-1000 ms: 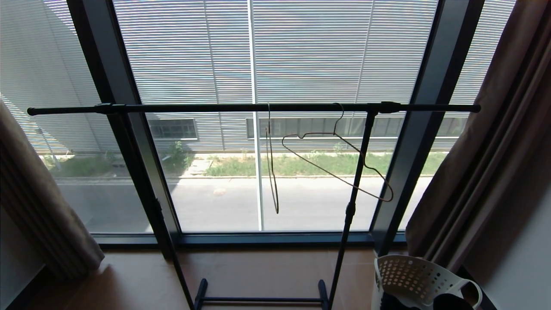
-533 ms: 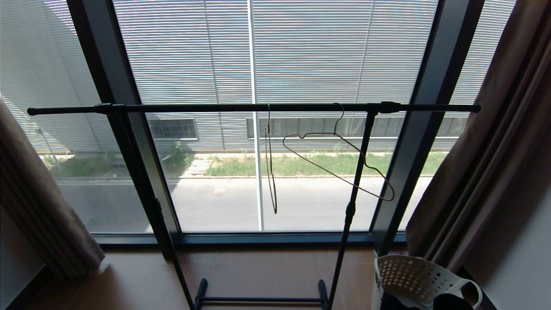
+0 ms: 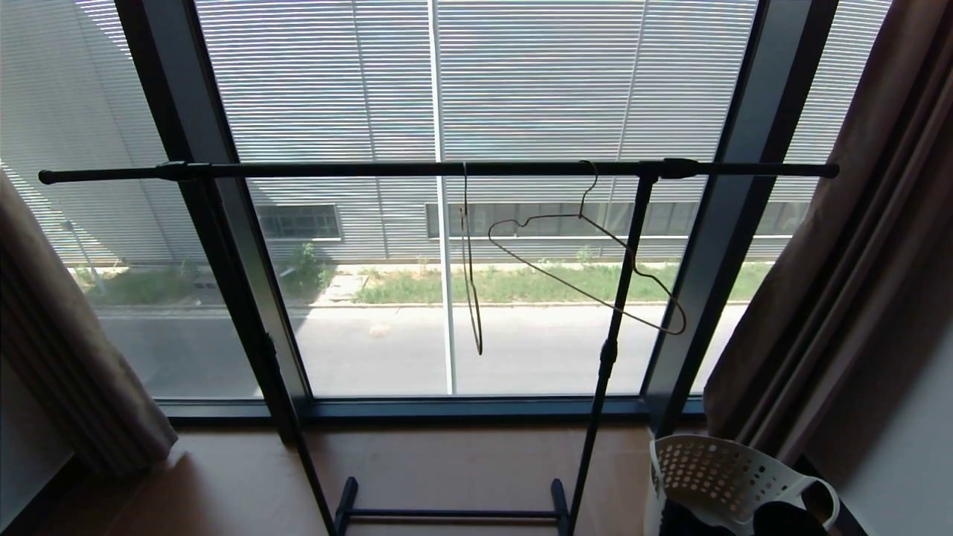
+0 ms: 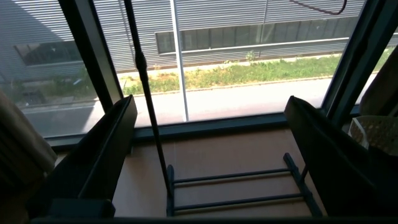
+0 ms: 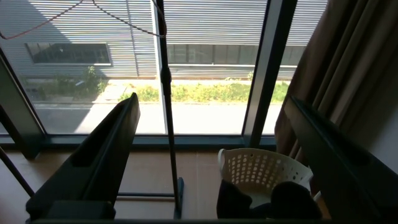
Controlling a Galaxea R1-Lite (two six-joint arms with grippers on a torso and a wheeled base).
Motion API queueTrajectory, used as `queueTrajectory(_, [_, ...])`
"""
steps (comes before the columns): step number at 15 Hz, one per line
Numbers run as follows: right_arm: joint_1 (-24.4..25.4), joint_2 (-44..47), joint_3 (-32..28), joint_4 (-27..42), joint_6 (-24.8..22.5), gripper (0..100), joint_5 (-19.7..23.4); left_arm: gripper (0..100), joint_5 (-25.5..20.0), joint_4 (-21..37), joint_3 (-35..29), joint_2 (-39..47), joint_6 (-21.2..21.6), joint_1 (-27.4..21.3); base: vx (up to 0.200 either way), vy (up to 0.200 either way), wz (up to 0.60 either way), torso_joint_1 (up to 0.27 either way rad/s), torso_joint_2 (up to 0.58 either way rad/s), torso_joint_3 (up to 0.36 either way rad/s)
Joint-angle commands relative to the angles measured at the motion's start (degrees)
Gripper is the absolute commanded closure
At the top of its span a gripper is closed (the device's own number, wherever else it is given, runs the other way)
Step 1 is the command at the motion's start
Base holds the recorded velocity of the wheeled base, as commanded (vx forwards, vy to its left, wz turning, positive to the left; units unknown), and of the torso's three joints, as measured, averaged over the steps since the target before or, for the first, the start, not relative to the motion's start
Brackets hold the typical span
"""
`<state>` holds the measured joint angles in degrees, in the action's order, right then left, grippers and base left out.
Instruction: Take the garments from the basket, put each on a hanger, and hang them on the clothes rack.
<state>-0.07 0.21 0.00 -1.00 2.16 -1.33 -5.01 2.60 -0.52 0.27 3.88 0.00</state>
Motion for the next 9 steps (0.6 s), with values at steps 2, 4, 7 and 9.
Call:
queueTrajectory(2, [0.0, 0.1, 0.0, 0.0, 0.0, 0, 0.0, 0, 0.0, 0.0, 0.0, 0.1, 0.0, 0.0, 0.0, 0.0, 0.0, -0.185, 0.53, 0.317])
queueTrajectory(4, [0.0, 0.1, 0.0, -0.1, 0.0, 0, 0.0, 0, 0.0, 0.0, 0.0, 0.1, 0.0, -0.1, 0.0, 0.0, 0.0, -0.215, 0.56, 0.349])
queueTrajectory(7, [0.0, 0.1, 0.0, 0.0, 0.0, 0, 0.0, 0, 0.0, 0.0, 0.0, 0.1, -0.1, -0.1, 0.0, 0.0, 0.0, -0.186, 0.54, 0.351])
queueTrajectory(9, [0.0, 0.1, 0.0, -0.1, 0.0, 0, 0.0, 0, 0.0, 0.0, 0.0, 0.1, -0.1, -0.1, 0.0, 0.0, 0.0, -0.173, 0.54, 0.347])
